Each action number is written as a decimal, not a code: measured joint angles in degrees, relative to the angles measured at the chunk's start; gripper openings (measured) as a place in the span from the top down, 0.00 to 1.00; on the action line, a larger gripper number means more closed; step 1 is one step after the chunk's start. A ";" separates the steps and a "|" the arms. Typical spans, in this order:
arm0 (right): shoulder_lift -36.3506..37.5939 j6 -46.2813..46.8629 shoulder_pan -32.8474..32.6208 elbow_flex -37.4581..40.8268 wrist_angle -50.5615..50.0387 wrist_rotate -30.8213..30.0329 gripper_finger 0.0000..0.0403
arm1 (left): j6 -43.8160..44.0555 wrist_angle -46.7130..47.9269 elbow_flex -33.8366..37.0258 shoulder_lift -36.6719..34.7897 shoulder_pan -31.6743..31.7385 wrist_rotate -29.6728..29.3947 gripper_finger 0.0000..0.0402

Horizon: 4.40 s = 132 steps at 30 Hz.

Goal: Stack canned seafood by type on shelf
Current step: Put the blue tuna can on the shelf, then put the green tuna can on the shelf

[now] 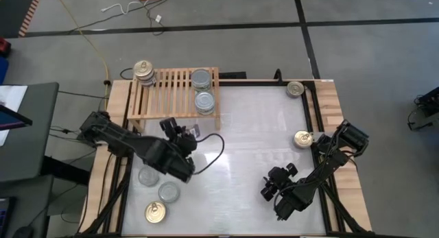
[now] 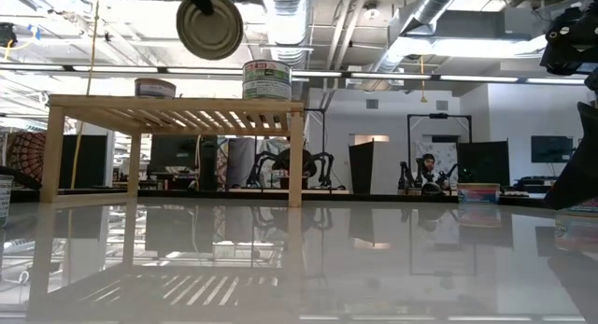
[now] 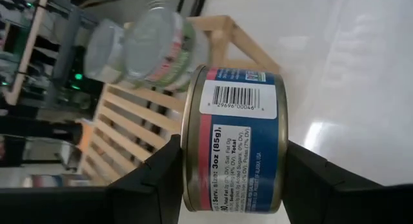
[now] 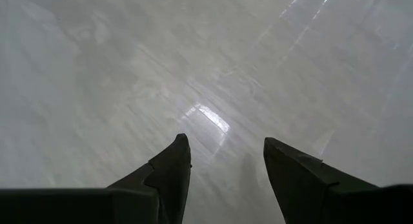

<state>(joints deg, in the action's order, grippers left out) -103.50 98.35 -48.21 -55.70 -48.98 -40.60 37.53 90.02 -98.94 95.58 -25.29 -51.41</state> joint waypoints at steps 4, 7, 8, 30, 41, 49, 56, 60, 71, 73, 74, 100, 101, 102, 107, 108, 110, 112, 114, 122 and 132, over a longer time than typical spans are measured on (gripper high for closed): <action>0.00 0.00 0.00 0.00 -0.03 0.00 0.45 | -4.05 -0.03 0.00 -1.97 1.16 -3.25 0.53; 0.00 0.00 0.00 0.00 -0.02 0.00 0.45 | -5.35 -0.01 1.36 -3.86 2.36 -4.78 0.53; 0.00 0.00 0.00 0.00 0.01 0.00 0.45 | -5.35 -0.02 2.34 -4.61 2.92 -5.02 0.53; 0.00 -1.65 2.59 0.00 0.01 0.04 0.45 | 8.76 0.16 34.67 -27.55 17.51 -6.95 0.53; 0.00 -3.06 4.13 0.00 0.29 0.11 0.45 | 10.55 -2.55 34.75 -27.44 18.27 -0.91 0.14; 0.00 -3.04 4.00 0.00 0.62 0.22 0.45 | 11.07 -2.51 34.75 -27.44 19.21 0.37 0.05; 0.00 -3.04 4.00 0.00 0.90 0.24 0.45 | 12.90 -2.32 34.75 -27.44 21.05 3.70 0.04; 0.00 -4.31 4.00 0.00 1.93 0.28 0.45 | 14.30 -2.29 34.75 -27.66 22.40 9.84 0.04; 0.00 -5.29 4.00 0.00 2.41 0.30 0.45 | 22.08 -8.48 32.87 -35.21 16.36 12.72 0.04; 0.00 -5.42 4.00 0.00 2.47 0.29 0.45 | 22.03 -13.81 32.85 -36.32 12.93 13.56 0.04; 0.00 -5.44 4.00 0.00 2.53 0.28 0.45 | 21.63 -17.10 32.92 -36.49 10.68 13.64 0.04; 0.85 -11.73 12.12 0.00 -0.76 5.88 0.48 | 25.51 -55.51 35.67 3.11 -15.74 7.27 0.04; 0.85 -14.51 12.69 0.00 2.51 5.86 0.48 | 25.69 -55.33 35.69 3.82 -15.74 7.97 0.04; 0.85 -17.55 13.21 0.00 6.15 5.78 0.48 | 26.31 -55.24 35.69 4.16 -15.74 8.44 0.04; 0.85 -35.76 14.32 0.00 28.90 3.41 0.48 | 26.99 -54.84 35.69 4.03 -15.79 9.48 0.04; 0.85 -39.55 14.50 -0.01 33.15 2.82 0.48 | 26.47 -54.48 35.69 3.55 -15.90 9.51 0.04; 0.85 -46.12 14.85 -0.02 41.36 2.63 0.48 | 26.30 -53.80 35.69 2.12 -15.94 9.50 0.04; 0.42 -51.91 15.41 -0.02 49.36 2.58 0.48 | 26.21 -50.96 35.67 0.29 -15.96 9.76 0.04; -0.42 -57.07 16.02 -0.07 56.54 2.74 0.48 | 26.41 -47.17 35.69 -1.73 -15.96 10.37 0.04; -7.70 -61.66 18.32 -0.20 72.64 11.79 0.49 | 30.01 -42.89 35.67 -5.54 -17.48 15.09 0.04; -10.96 -58.04 17.10 -1.29 71.91 12.81 0.49 | 45.37 -36.25 35.81 -5.54 -19.86 28.36 0.04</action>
<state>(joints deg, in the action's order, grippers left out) -114.47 40.31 -31.10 -56.99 22.94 -27.78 82.90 53.77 -63.13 90.04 -45.15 -23.06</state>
